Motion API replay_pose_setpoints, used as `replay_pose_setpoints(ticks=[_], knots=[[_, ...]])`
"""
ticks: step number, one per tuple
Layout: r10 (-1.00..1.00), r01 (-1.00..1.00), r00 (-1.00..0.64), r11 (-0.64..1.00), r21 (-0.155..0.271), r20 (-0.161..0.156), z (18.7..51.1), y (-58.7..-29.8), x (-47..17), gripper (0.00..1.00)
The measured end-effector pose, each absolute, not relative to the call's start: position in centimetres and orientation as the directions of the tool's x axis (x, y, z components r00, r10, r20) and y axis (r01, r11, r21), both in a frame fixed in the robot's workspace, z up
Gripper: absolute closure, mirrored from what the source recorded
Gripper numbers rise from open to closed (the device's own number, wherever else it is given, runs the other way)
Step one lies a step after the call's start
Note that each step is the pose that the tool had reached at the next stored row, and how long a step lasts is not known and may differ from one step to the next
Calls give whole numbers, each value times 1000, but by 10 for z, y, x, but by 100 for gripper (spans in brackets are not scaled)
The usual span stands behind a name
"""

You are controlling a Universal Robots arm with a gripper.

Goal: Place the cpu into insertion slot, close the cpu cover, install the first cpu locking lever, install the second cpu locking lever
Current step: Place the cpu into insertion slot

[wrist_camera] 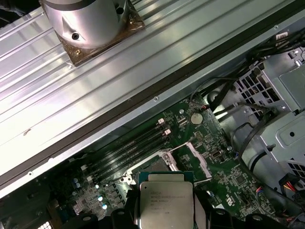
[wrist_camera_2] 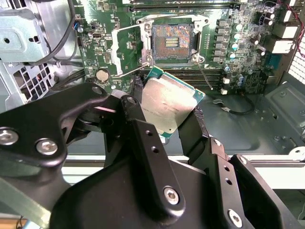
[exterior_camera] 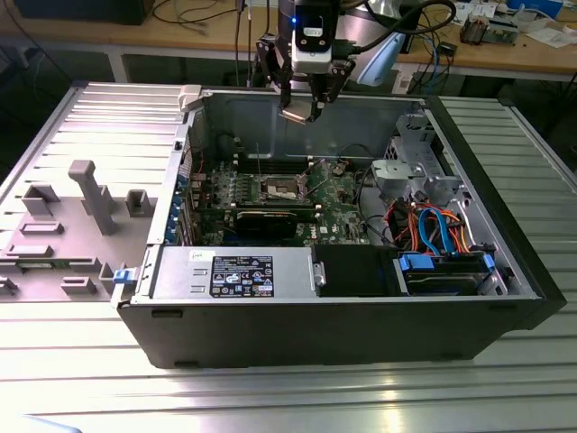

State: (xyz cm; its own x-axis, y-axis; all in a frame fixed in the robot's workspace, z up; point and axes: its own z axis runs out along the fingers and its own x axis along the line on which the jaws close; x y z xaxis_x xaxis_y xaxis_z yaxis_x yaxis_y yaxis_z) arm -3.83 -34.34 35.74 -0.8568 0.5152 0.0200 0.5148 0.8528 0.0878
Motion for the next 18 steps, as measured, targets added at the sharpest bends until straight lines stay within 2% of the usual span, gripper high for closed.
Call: replay_pose_setpoints(ticks=[18], knots=[[590,589,-808,804,88,20,357,-343,-43,45]])
